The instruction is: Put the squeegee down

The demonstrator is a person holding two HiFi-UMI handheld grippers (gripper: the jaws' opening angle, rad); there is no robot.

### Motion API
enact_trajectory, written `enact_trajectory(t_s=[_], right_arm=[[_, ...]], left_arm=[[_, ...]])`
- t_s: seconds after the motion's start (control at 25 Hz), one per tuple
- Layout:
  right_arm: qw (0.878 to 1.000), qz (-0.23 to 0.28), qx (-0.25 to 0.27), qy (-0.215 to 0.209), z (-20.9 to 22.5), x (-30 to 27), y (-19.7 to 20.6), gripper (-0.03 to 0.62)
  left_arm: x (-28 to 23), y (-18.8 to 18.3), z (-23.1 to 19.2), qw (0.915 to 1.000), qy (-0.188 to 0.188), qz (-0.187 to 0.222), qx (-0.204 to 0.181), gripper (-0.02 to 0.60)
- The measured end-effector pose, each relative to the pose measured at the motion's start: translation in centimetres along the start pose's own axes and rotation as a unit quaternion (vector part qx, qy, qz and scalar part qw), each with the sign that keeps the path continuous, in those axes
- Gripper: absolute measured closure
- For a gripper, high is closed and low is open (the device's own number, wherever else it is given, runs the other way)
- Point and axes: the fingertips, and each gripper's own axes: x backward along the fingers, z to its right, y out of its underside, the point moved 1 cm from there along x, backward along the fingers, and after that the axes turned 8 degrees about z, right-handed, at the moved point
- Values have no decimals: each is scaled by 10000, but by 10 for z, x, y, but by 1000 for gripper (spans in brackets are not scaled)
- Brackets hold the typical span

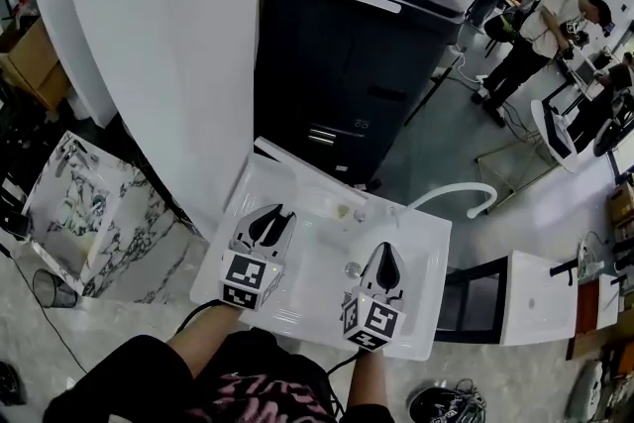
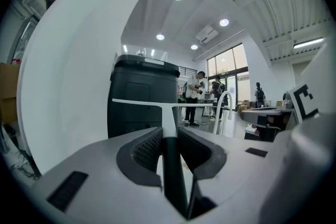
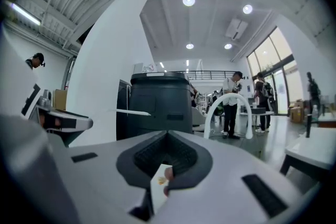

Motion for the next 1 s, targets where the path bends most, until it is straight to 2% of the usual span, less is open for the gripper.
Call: enact_trajectory(t_s=[0.28, 0.48, 1.0], right_arm=[[9999, -76, -56, 81, -4, -14, 8, 572], [9996, -166, -209, 91, -9, -25, 9, 574], [9997, -208, -101, 106, -1, -37, 10, 574]], left_arm=[[-16, 6, -7, 9999, 142, -35, 6, 485], [-21, 8, -16, 9999, 54, -81, 51, 485], [-33, 12, -28, 9998, -60, -113, 118, 485]])
